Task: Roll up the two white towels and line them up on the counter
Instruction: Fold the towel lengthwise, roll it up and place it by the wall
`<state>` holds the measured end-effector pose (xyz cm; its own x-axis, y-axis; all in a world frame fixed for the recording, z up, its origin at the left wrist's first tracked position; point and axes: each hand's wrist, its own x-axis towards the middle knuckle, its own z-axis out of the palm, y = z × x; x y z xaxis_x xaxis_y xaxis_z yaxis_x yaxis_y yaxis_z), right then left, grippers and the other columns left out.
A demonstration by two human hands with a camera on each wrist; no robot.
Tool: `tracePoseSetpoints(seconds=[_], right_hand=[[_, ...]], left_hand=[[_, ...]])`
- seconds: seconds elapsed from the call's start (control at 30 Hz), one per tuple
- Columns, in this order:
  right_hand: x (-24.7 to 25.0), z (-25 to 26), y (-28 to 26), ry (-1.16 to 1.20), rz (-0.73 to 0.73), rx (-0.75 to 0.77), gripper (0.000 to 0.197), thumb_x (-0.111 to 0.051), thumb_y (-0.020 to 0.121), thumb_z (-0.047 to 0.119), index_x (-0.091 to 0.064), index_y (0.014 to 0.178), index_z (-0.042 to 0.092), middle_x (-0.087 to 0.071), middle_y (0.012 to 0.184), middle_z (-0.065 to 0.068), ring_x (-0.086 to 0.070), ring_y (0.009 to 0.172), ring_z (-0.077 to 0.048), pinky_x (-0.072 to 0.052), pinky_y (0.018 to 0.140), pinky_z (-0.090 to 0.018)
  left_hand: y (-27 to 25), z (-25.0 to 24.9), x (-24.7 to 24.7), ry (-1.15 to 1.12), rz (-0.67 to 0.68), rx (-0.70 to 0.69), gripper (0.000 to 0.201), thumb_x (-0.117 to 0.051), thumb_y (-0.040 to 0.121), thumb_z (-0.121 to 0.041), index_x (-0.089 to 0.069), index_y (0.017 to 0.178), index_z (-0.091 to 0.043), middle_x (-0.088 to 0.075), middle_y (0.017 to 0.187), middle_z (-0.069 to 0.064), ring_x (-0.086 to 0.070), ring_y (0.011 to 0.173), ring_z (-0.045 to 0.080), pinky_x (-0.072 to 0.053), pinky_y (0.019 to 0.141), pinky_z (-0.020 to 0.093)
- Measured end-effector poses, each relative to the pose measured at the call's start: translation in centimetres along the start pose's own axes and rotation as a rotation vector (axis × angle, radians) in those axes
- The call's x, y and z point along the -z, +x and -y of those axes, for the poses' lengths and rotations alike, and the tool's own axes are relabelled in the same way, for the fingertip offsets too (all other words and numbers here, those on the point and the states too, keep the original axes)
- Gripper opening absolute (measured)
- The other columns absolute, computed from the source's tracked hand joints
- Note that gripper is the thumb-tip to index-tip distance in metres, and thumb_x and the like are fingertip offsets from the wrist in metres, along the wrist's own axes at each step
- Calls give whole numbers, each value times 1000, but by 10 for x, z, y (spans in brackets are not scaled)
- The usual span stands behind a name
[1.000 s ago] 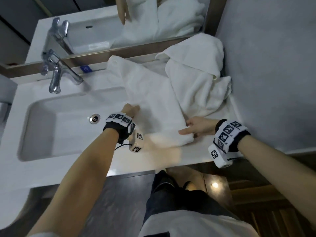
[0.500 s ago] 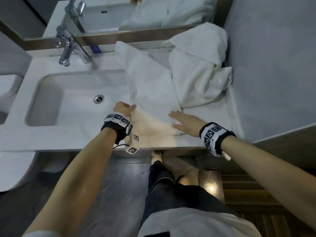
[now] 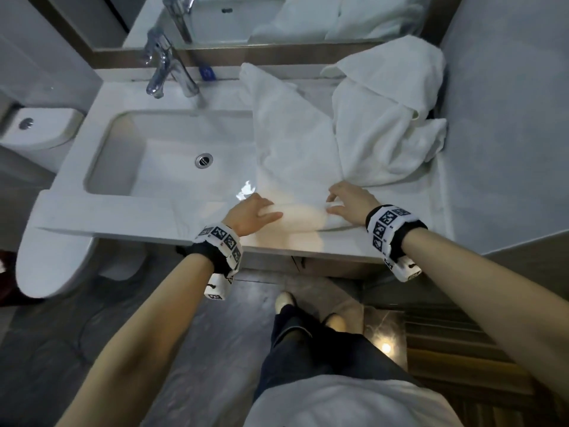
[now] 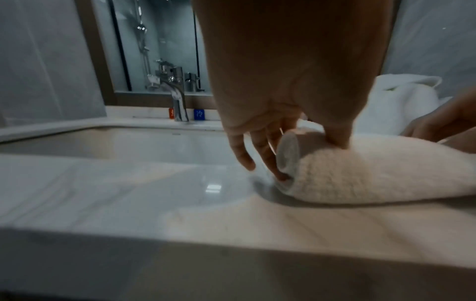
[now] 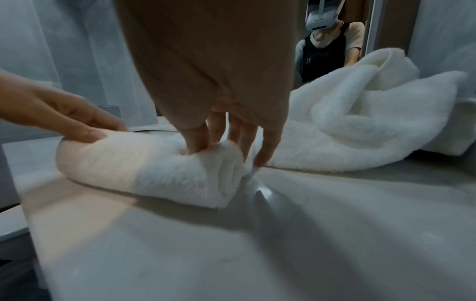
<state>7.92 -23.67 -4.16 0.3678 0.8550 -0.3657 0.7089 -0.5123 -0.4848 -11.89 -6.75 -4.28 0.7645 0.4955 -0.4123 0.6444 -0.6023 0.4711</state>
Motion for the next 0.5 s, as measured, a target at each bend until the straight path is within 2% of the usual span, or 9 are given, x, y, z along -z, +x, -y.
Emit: tracePoseSetpoints(seconds=[0.03,0.07,0.13,0.2,0.27,0.33,0.37,0.43,0.5], right_hand=[[0,2,1,6,-19,-17,30,-57,91,27,-59,114,8,-48,134,-6,-48,121,-27,-39,99,-36],[-1,3,1,3,-57,-19,27,-57,92,25,-61,112,7,-49,132,-5,-48,120,-26,-39,98,-36],[-5,7,-1,-54,-170,44,22,-56,92,20,-63,106,4,-52,123,-7,-49,115,-25,-41,91,-35],[-9,9,-7,-119,-234,135,23,-53,94,22,-63,105,4,-56,114,-8,-52,108,-26,-43,84,-37],[-13,3,-14,-197,-210,204,36,-53,93,36,-61,113,7,-57,115,-7,-53,107,-26,-42,85,-37],[-15,-5,-19,-364,-136,262,54,-58,86,48,-54,125,11,-54,123,-5,-50,114,-25,-37,95,-36],[-15,-9,-19,-416,-123,281,57,-60,84,48,-52,128,13,-53,125,-4,-48,116,-24,-33,100,-35],[-14,-11,-16,-368,-143,289,51,-62,85,41,-55,127,13,-54,123,-4,-45,117,-24,-32,100,-34],[-10,-8,-9,-227,-135,269,42,-62,86,35,-60,122,13,-54,119,-6,-45,114,-24,-36,96,-34]], left_hand=[[-2,1,-3,-19,-27,32,41,-55,91,-44,-56,116,-12,-56,119,8,-54,106,22,-40,89,33],[-4,2,-7,-34,-75,61,45,-56,91,-43,-50,121,-11,-57,124,10,-54,111,27,-41,89,34],[-4,-1,-14,-13,-186,101,44,-56,91,-42,-50,119,-9,-58,122,12,-53,113,30,-42,87,36],[-1,-6,-19,-29,-243,162,42,-57,90,-41,-53,117,-9,-54,123,12,-49,115,29,-42,89,37],[2,-8,-20,-71,-248,228,42,-57,90,-41,-55,117,-9,-49,125,11,-50,114,28,-42,91,37],[6,-9,-18,-81,-228,266,43,-56,90,-41,-57,118,-9,-50,125,11,-53,112,28,-41,91,35],[7,-8,-17,-85,-213,277,43,-56,89,-42,-57,118,-10,-51,125,12,-53,112,28,-41,91,35],[6,-7,-14,-117,-218,279,42,-58,89,-40,-55,118,-11,-52,124,11,-52,114,28,-42,93,37],[2,-4,-16,-131,-277,176,34,-60,90,-31,-54,116,-10,-52,122,12,-48,116,30,-42,95,40]])
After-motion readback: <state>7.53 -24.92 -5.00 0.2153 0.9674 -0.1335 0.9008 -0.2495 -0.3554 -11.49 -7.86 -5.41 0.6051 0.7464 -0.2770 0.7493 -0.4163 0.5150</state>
